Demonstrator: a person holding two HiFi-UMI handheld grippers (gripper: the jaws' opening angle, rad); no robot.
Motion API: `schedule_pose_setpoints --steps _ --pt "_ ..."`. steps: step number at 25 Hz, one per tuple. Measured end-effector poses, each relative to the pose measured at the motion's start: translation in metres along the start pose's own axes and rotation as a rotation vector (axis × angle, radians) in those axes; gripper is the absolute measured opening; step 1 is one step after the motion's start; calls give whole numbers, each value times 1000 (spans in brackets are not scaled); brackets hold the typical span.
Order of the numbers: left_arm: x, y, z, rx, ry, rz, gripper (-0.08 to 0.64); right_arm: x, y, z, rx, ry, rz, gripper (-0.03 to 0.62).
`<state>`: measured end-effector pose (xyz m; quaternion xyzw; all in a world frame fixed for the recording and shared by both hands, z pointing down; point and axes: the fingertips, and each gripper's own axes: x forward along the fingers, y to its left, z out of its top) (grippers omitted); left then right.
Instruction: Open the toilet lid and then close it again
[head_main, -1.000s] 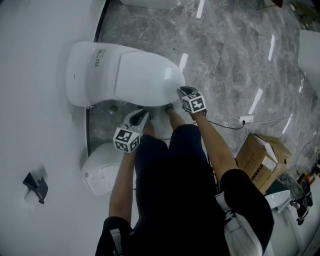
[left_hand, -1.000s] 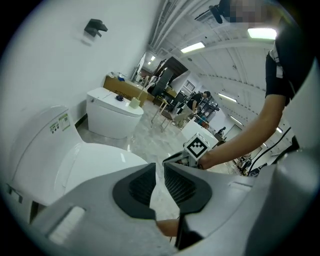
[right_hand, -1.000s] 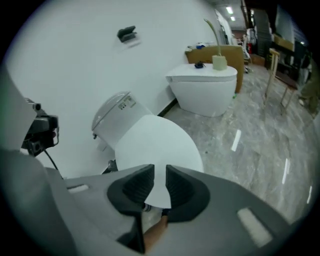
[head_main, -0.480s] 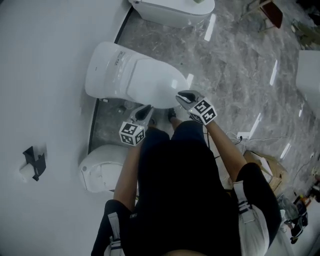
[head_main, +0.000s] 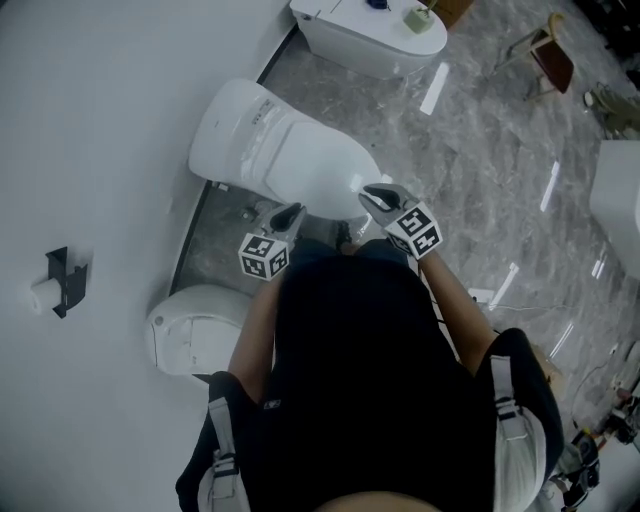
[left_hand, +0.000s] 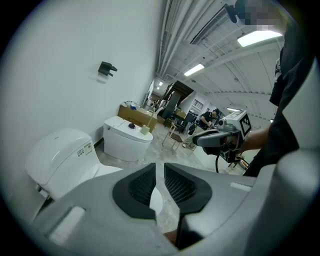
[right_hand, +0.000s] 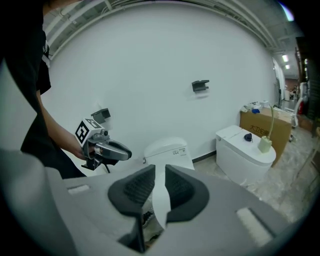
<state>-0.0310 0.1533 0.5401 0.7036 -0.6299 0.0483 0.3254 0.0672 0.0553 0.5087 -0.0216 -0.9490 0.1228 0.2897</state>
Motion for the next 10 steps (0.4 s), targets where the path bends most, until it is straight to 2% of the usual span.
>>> schedule_pose_setpoints --steps 10 --pt "-8 -5 13 -5 -44 33 63 -6 -1 -1 -11 10 -3 66"
